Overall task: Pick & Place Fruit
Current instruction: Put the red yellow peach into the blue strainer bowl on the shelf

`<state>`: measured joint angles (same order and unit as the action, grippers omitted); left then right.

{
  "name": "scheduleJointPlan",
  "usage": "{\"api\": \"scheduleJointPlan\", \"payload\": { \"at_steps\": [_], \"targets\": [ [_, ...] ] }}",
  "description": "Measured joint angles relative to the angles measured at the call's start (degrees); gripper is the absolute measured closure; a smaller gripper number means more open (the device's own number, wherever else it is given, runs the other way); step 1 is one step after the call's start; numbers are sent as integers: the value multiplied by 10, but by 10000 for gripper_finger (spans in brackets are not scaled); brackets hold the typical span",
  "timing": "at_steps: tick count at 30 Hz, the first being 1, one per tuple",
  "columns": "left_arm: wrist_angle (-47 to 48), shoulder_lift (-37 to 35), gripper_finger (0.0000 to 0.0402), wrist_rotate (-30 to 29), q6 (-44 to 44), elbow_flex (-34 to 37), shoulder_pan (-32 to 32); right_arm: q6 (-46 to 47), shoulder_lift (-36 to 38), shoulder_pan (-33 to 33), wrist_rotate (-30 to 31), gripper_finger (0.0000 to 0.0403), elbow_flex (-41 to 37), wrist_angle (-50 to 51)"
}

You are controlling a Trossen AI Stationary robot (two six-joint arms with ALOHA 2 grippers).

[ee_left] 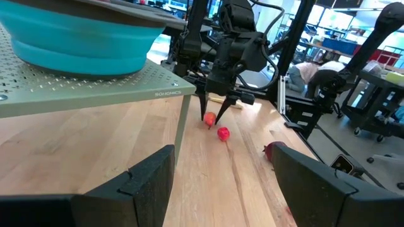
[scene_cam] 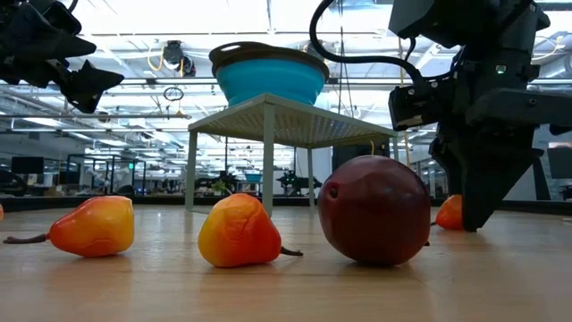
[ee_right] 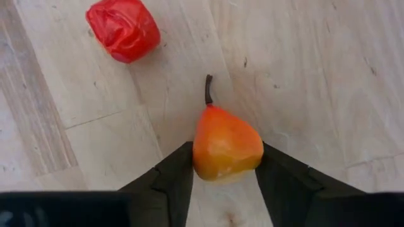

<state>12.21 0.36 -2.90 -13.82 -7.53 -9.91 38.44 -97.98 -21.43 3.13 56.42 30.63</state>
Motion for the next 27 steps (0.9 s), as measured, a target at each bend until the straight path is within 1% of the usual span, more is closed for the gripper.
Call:
{"api": "scheduleJointPlan", "payload": {
  "at_steps": [5, 16, 21, 27],
  "targets": [
    [0, 0, 135, 0, 0, 0, 0, 0, 4, 0, -5, 269, -1, 1],
    [0, 0, 135, 0, -3, 0, 0, 14, 17, -1, -14, 272, -1, 3],
    [0, 0, 135, 0, -3, 0, 0, 14, 51, 0, -5, 272, -1, 10],
    [0, 0, 135, 0, -3, 0, 0, 23, 118, 0, 8, 273, 0, 6]
  ]
}}
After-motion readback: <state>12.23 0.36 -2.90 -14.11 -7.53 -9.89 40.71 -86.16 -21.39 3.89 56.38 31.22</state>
